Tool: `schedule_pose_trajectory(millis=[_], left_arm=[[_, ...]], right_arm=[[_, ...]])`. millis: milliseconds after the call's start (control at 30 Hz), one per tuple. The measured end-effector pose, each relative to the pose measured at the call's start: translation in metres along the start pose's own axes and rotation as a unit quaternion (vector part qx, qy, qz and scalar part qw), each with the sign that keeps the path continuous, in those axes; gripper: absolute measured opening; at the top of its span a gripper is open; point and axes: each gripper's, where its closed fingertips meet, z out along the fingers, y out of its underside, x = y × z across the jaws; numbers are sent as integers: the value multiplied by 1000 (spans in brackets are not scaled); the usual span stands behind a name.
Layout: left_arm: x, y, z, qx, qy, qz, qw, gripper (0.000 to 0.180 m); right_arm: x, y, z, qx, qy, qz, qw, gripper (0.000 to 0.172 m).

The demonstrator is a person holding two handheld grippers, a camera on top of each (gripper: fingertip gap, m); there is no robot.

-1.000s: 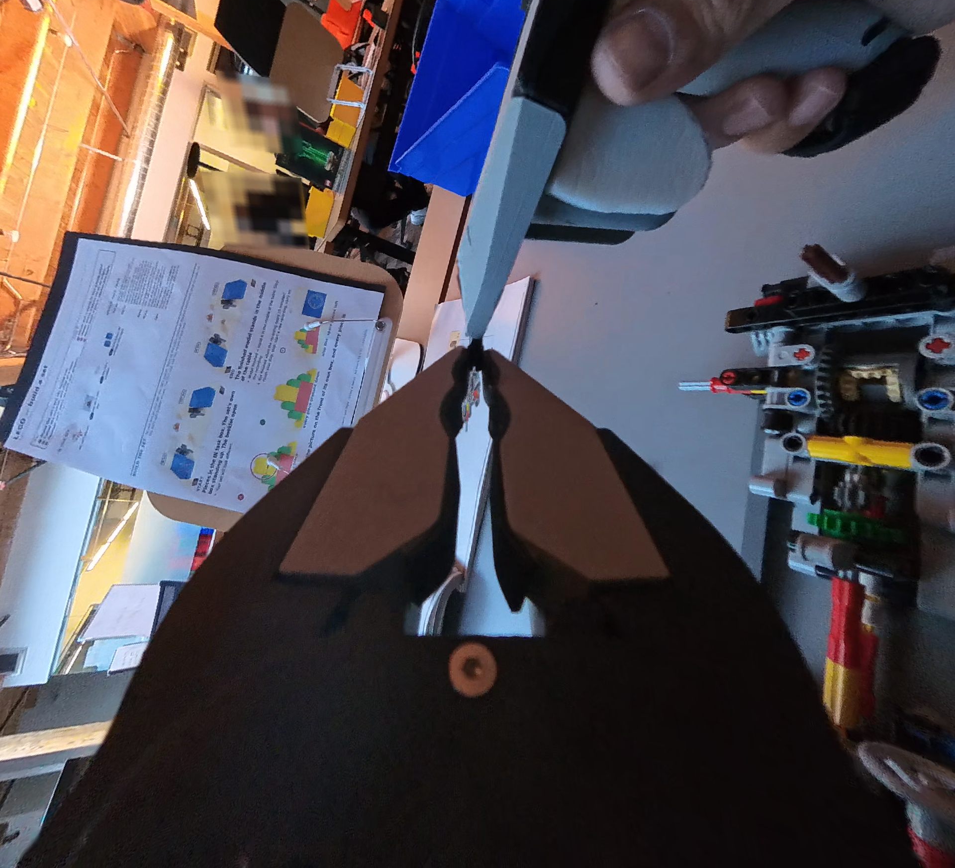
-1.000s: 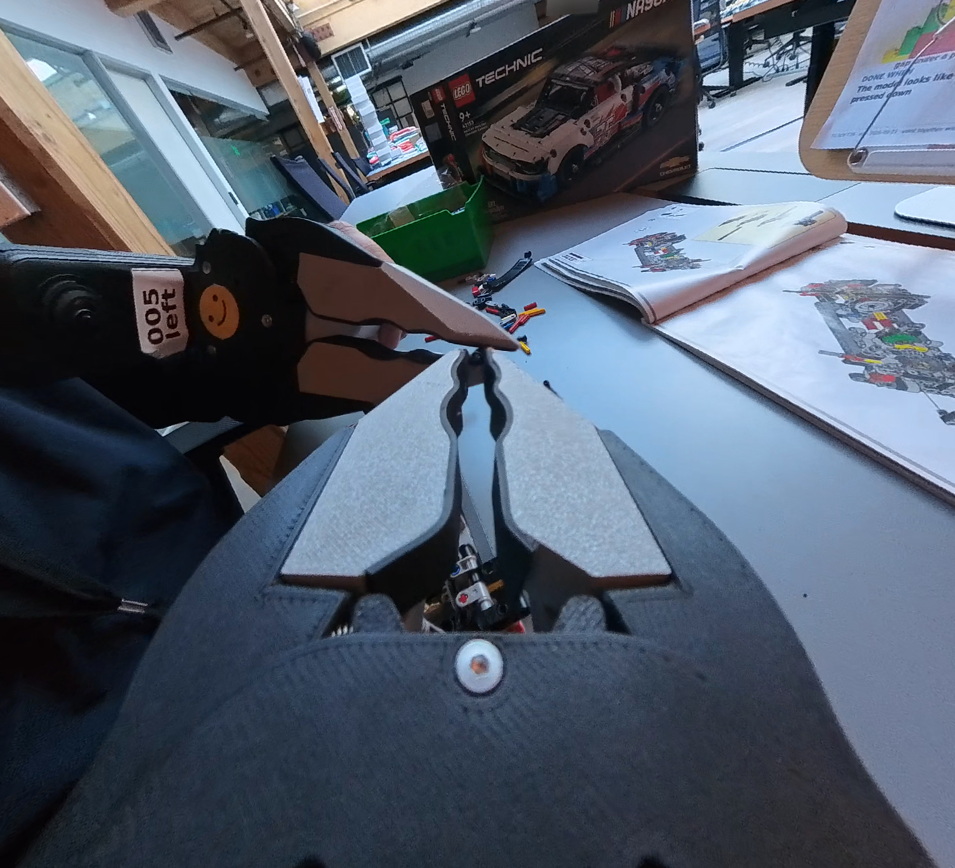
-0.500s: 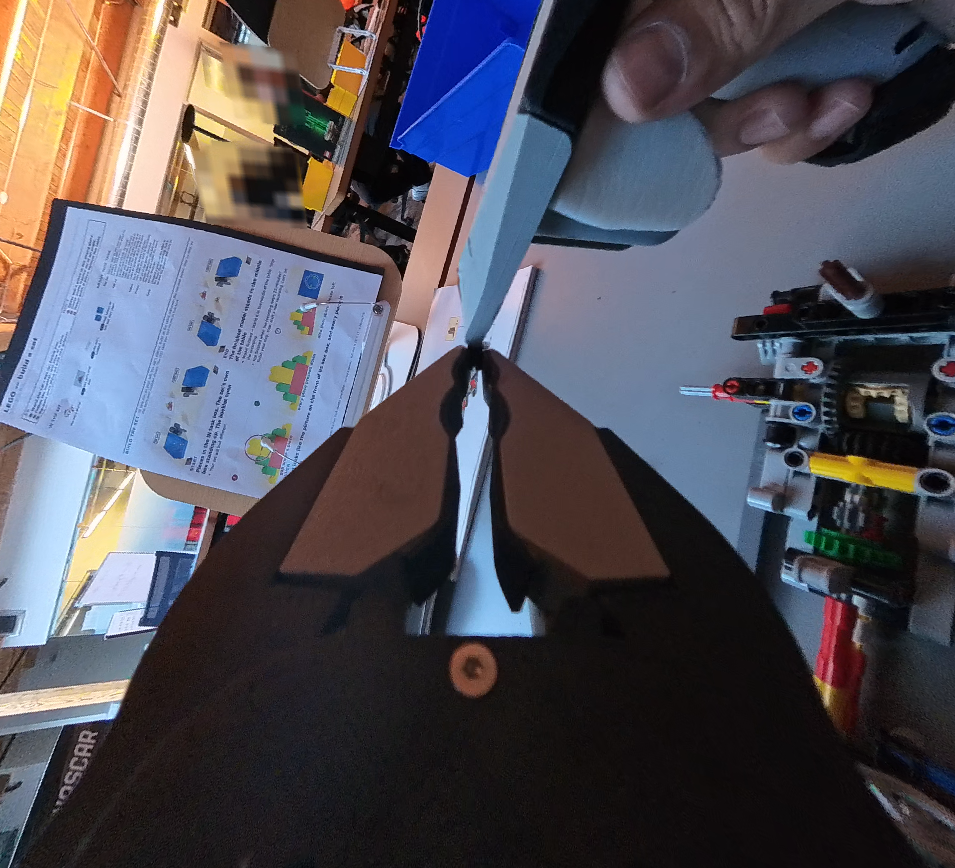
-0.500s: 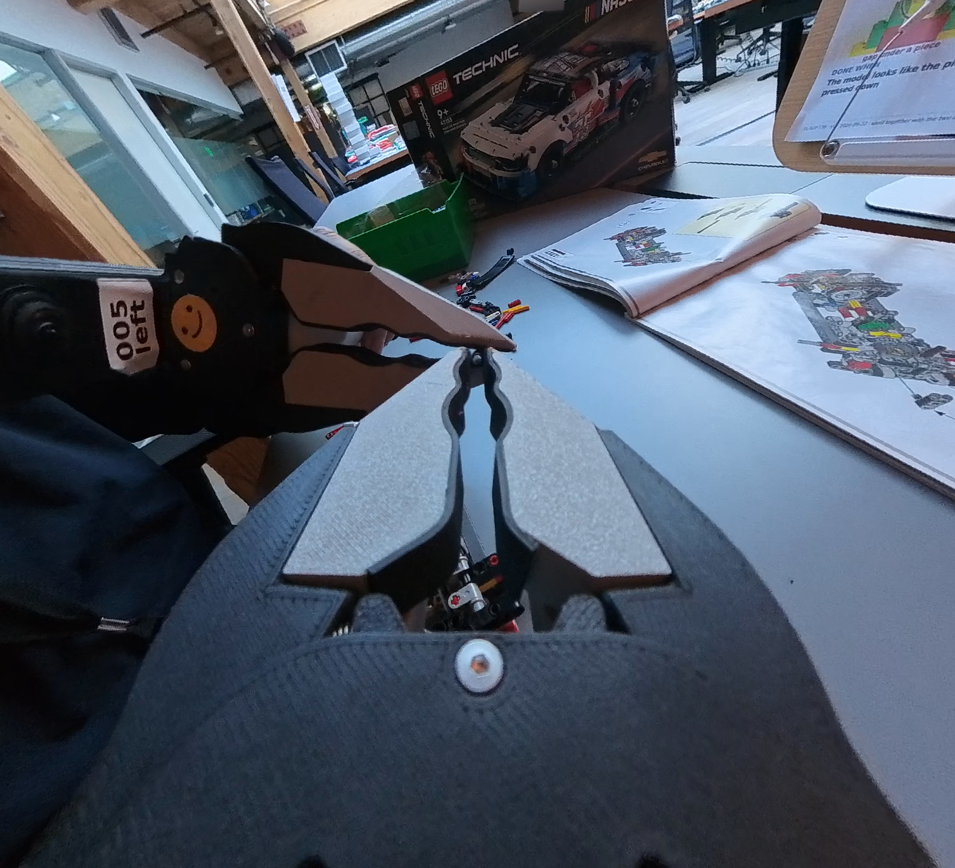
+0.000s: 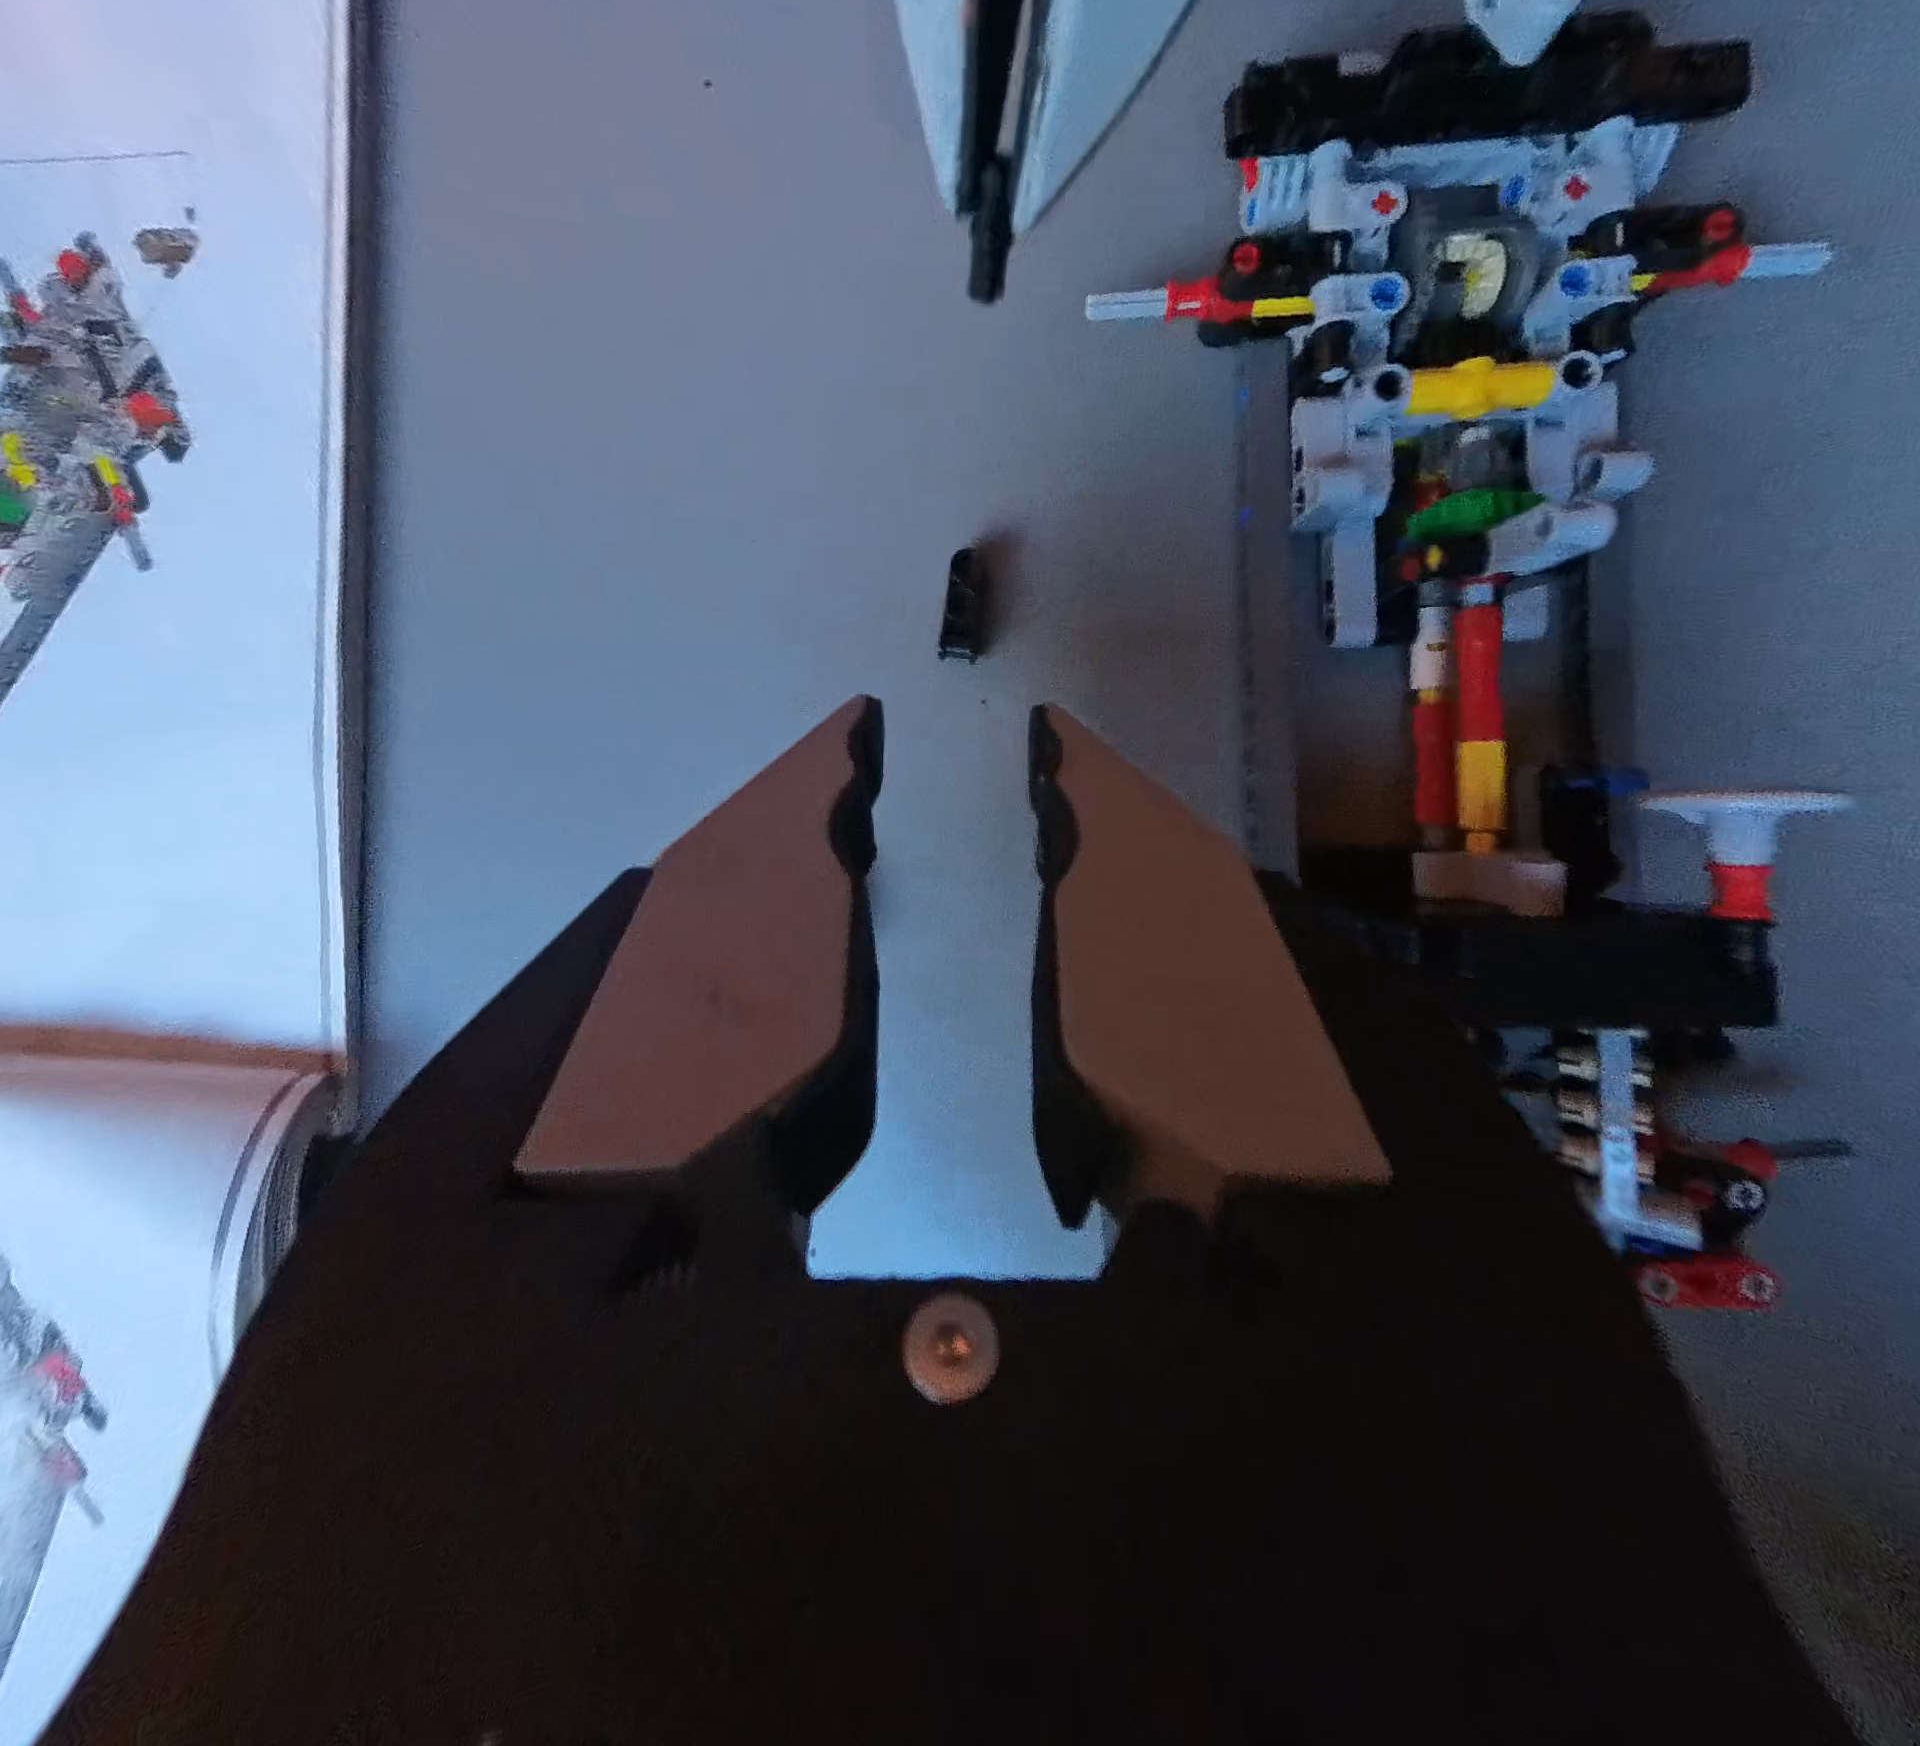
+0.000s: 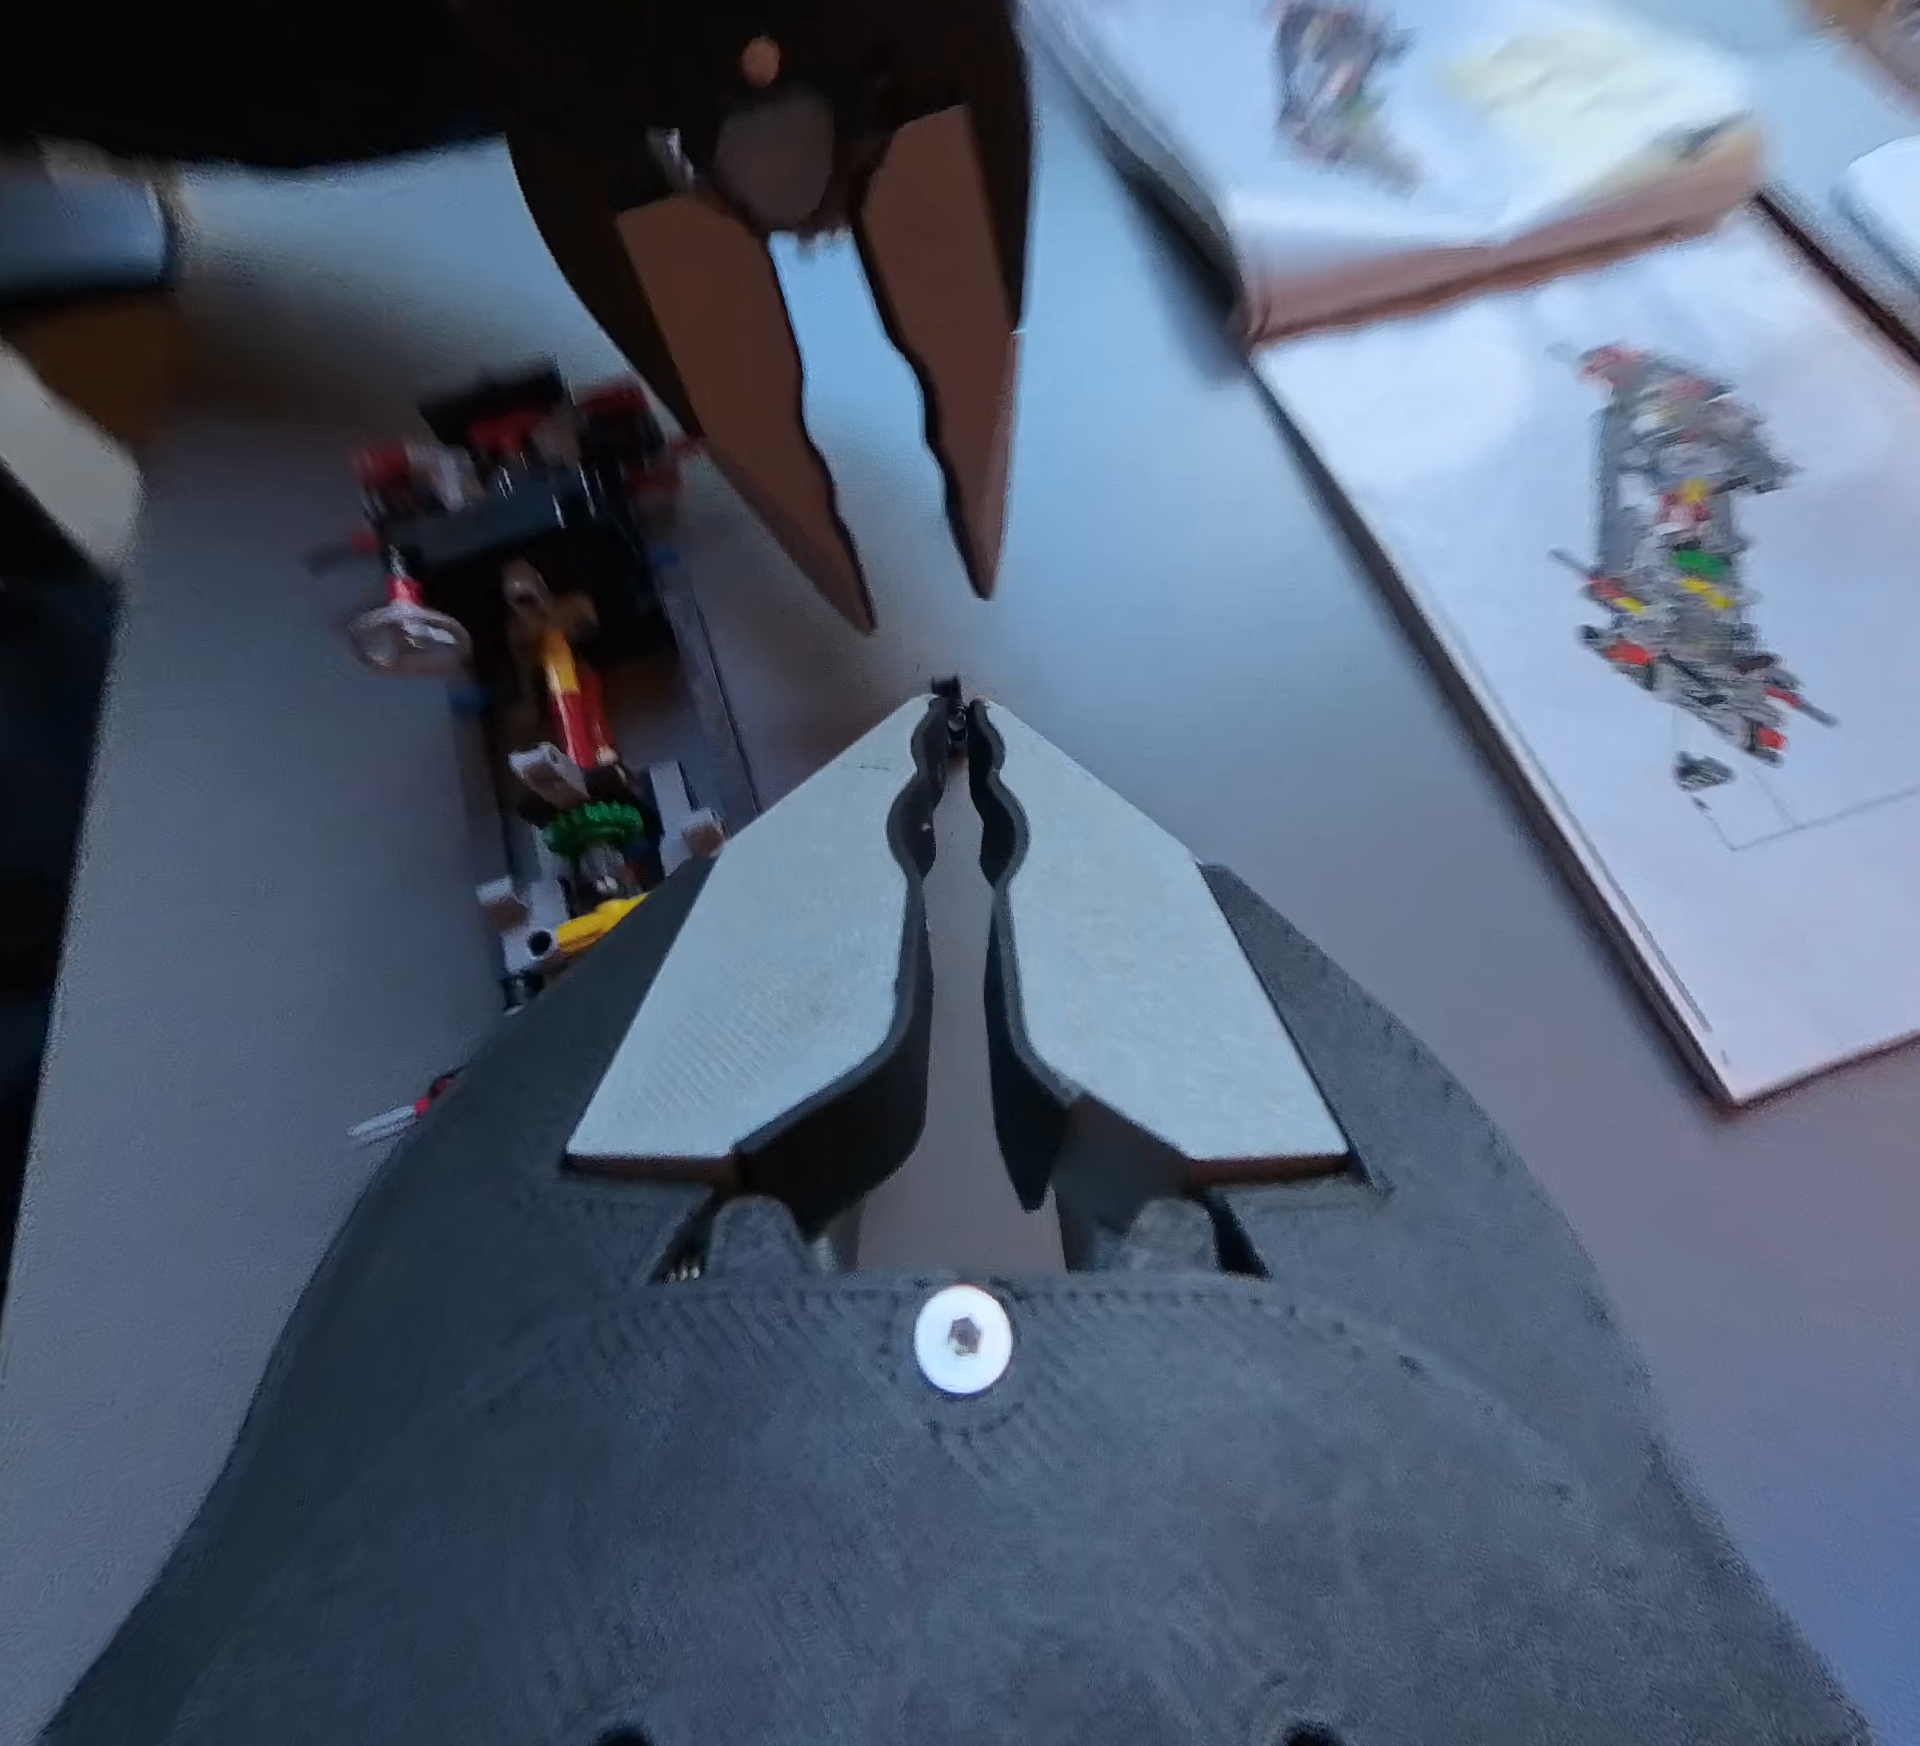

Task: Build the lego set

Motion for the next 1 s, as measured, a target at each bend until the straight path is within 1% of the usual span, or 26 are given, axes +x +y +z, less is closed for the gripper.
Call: schedule_pose_trajectory(millis=[167,367,433,533,600,700,800,900,1000], left_arm=[[-5,4,22,-20,5,37,999,25],[1,-5,29,23,66,32,997,11],[-1,-6,29,36,74,34,996,7],[-2,-7,30,56,81,38,994,7],[-3,-8,30,71,85,41,993,7],[-3,-9,31,93,93,49,990,7],[-4,-10,31,97,101,53,989,7],[-4,-10,31,99,106,58,988,7],[-4,-10,31,102,111,57,987,7]], right_arm=[[-1,7,24,-88,-29,-27,995,1],[-2,24,41,-165,-42,-50,984,2],[-1,26,43,-168,-40,-54,983,2],[4,27,46,-164,-22,-75,983,1],[7,32,46,-175,-14,-85,981,2],[2,32,46,-181,-22,-93,979,1],[4,30,46,-193,-7,-110,975,1],[6,34,47,-215,-4,-119,969,2],[6,35,48,-220,-6,-124,968,1]])
